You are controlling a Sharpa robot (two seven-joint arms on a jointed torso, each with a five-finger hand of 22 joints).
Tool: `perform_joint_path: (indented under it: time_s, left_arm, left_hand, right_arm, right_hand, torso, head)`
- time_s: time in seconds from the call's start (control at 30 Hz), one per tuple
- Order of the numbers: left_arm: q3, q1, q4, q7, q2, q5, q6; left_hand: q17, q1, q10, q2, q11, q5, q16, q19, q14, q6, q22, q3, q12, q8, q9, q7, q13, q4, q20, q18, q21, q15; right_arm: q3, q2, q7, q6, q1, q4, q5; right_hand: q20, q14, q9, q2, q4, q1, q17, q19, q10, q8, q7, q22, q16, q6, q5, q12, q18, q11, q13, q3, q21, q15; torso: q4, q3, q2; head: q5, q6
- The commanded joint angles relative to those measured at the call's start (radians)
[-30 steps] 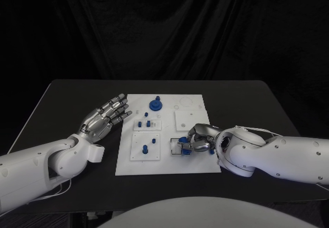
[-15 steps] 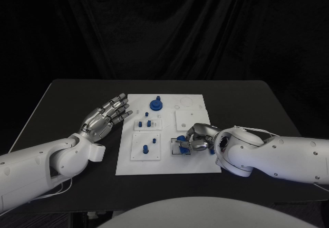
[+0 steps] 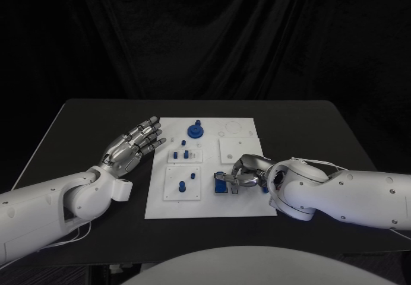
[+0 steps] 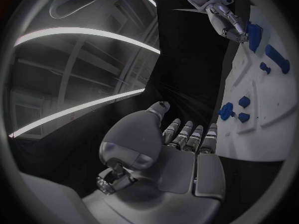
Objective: Assemble the parts on the task board
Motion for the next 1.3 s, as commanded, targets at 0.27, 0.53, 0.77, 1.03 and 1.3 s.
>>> perform_joint_path:
  time_s: [0.27, 0.53, 0.77, 1.03, 1.3]
  left_arm:
    - [0.001, -0.002, -0.003, 0.056, 0.003, 0.000, 0.018]
    - [0.001, -0.002, -0.002, 0.055, 0.001, 0.000, 0.019]
    - [0.001, -0.002, -0.001, 0.054, -0.001, 0.000, 0.018]
    - [0.001, -0.002, -0.001, 0.053, 0.000, 0.000, 0.018]
    - [0.001, -0.002, -0.001, 0.051, 0.000, 0.000, 0.018]
  left_hand:
    - [0.001, -0.006, 0.001, -0.005, 0.004, 0.004, 0.004, 0.005, 0.002, -0.003, 0.000, 0.006, 0.003, 0.005, 0.001, 0.007, 0.001, -0.001, -0.001, -0.012, 0.005, 0.006]
    - [0.001, -0.006, 0.001, -0.005, 0.004, 0.004, 0.004, 0.005, 0.002, -0.003, 0.000, 0.006, 0.003, 0.005, 0.001, 0.007, 0.001, -0.001, -0.001, -0.012, 0.005, 0.006]
    - [0.001, -0.006, 0.001, -0.005, 0.003, 0.005, 0.006, 0.006, 0.002, -0.003, 0.000, 0.007, 0.004, 0.005, 0.001, 0.007, 0.002, -0.001, -0.001, -0.013, 0.005, 0.007]
    - [0.001, -0.006, 0.001, -0.005, 0.003, 0.005, 0.006, 0.006, 0.002, -0.002, 0.000, 0.007, 0.003, 0.005, 0.001, 0.008, 0.001, -0.001, -0.001, -0.013, 0.005, 0.007]
    - [0.001, -0.006, 0.000, -0.005, 0.003, 0.005, 0.007, 0.006, 0.003, -0.003, 0.000, 0.008, 0.004, 0.005, 0.001, 0.008, 0.001, -0.002, -0.001, -0.013, 0.005, 0.007]
  right_arm:
    - [0.000, -0.008, 0.050, -0.043, -0.003, 0.002, 0.013]
    - [0.000, -0.039, 0.088, -0.053, -0.007, 0.038, 0.020]
    - [0.000, -0.073, 0.112, -0.055, -0.016, 0.073, 0.024]
    - [0.000, -0.084, 0.110, -0.024, -0.020, 0.083, 0.030]
    - [0.000, -0.081, 0.105, -0.005, -0.021, 0.076, 0.030]
  right_hand:
    - [0.000, 0.095, 0.005, 0.019, -0.004, 0.025, 0.221, 0.055, 0.102, -0.006, 0.005, 0.222, -0.004, 0.002, 0.043, 0.003, 0.015, 0.005, 0.263, -0.021, -0.005, 0.000]
    - [-0.001, 0.096, 0.020, 0.009, -0.027, 0.131, 0.225, 0.057, 0.102, -0.001, 0.003, 0.224, -0.002, -0.004, 0.125, 0.003, 0.014, 0.004, 0.263, -0.027, -0.002, -0.001]
    - [-0.002, 0.096, 0.049, 0.008, -0.009, 0.149, 0.227, 0.058, 0.102, 0.028, 0.001, 0.225, -0.001, -0.010, 0.093, 0.003, 0.013, 0.002, 0.263, -0.052, 0.000, -0.003]
    - [-0.006, 0.096, 0.084, 0.011, -0.015, 0.188, 0.229, 0.059, 0.102, 0.062, -0.006, 0.225, -0.001, -0.014, 0.123, 0.003, 0.013, -0.004, 0.263, -0.063, 0.002, -0.007]
    - [-0.009, 0.096, 0.107, 0.016, -0.020, 0.221, 0.228, 0.059, 0.102, 0.082, -0.011, 0.225, -0.001, -0.021, 0.173, 0.003, 0.013, -0.008, 0.263, -0.068, 0.001, -0.011]
  torso:
    - [-0.0001, -0.0001, 0.000]
    - [0.0009, -0.0003, -0.001]
    - [-0.0002, 0.0001, 0.000]
    - [-0.0007, 0.0000, 0.000]
    - [-0.0009, -0.0006, -0.001]
  head:
    - [0.009, 0.000]
    - [0.016, 0.000]
    - [0.015, 0.000]
    - [0.017, 0.000]
    - [0.019, 0.000]
